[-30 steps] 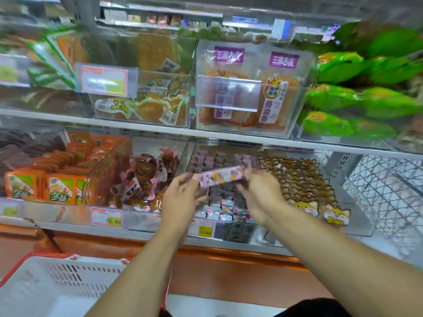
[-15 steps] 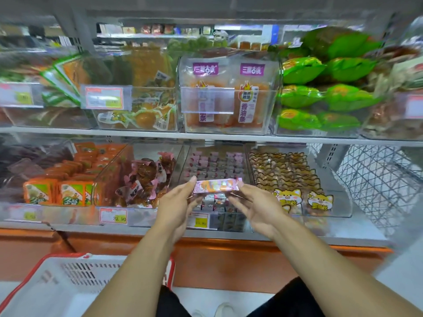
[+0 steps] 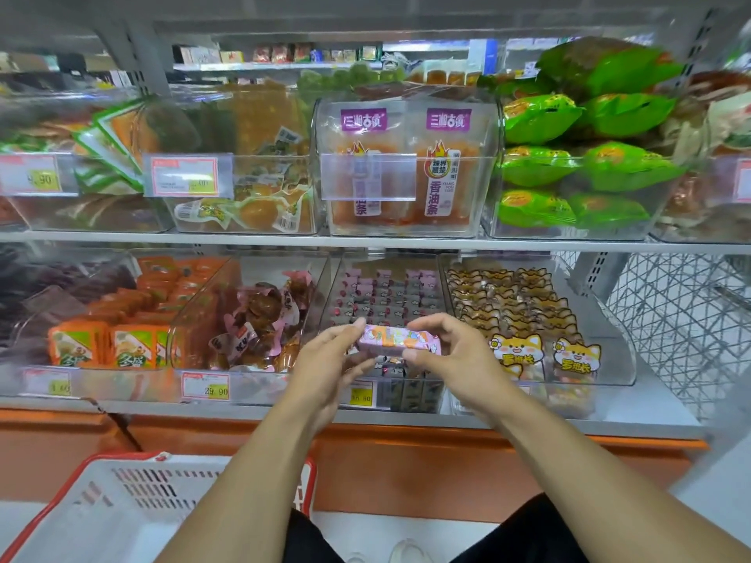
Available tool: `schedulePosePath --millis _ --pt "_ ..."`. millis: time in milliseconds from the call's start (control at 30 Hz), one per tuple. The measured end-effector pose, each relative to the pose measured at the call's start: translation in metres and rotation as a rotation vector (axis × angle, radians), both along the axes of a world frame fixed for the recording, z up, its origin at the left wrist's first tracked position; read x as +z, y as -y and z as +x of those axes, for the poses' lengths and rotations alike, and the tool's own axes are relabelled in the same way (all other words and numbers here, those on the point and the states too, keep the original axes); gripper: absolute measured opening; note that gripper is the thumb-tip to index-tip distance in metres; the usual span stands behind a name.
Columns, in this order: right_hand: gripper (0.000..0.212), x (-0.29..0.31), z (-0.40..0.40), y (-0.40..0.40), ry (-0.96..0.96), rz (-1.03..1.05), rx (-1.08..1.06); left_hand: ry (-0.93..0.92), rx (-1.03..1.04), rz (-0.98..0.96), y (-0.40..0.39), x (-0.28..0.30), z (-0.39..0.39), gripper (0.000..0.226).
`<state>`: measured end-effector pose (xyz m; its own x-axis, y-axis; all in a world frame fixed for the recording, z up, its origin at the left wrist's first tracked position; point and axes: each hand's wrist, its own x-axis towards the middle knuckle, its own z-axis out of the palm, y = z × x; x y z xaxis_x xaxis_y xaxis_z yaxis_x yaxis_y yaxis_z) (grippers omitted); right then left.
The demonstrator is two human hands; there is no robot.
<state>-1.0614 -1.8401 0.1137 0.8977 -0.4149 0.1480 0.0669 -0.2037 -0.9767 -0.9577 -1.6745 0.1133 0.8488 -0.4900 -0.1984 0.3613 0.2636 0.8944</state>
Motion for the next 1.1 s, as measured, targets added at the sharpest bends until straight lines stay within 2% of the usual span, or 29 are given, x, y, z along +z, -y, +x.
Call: schedulePosePath --millis 100,200,333,400,467,600,733,867,967,1033,1100 --pt "0.027 0.0 0.004 0.003 0.006 0.196 0.005 0.079 -0.087 -0.032 -0.002 -0.001 0.001 0.05" --pt "0.028 0.0 0.005 0.005 -0.021 0.305 0.015 0.134 -0.124 -0.009 -0.001 -0.002 0.0 0.037" --pt "0.045 -0.002 0.004 0.007 0.0 0.262 0.06 0.118 -0.07 0.003 0.003 -0.003 -0.002 0.026" --pt "0.05 -0.003 0.002 0.008 0.022 0.171 0.095 0.117 -0.05 0.037 0.004 -0.003 -0.003 0.032" --pt "0.042 -0.004 0.002 0.009 0.037 0.132 0.094 0.112 -0.047 0.052 0.005 -0.002 -0.004 0.041" --pt "0.024 -0.001 0.003 0.007 0.012 0.209 0.009 0.131 -0.047 0.047 0.005 0.001 -0.007 0.045" --pt "0.04 0.002 0.002 0.005 -0.043 0.283 -0.057 0.153 -0.09 -0.017 0.004 0.003 -0.008 0.034" --pt "0.047 0.003 0.002 0.007 -0.104 0.347 -0.095 0.231 -0.114 0.052 0.003 0.002 -0.009 0.034" --pt "0.055 0.004 0.002 0.008 -0.12 0.361 -0.074 0.148 -0.028 0.043 0.007 0.002 -0.009 0.032" --pt "0.049 0.005 0.001 0.008 -0.101 0.378 -0.025 0.078 0.012 0.03 0.008 0.002 -0.008 0.037" --pt "0.035 0.005 0.0 0.009 -0.084 0.347 0.016 0.047 0.018 0.023 0.009 0.002 -0.006 0.04"
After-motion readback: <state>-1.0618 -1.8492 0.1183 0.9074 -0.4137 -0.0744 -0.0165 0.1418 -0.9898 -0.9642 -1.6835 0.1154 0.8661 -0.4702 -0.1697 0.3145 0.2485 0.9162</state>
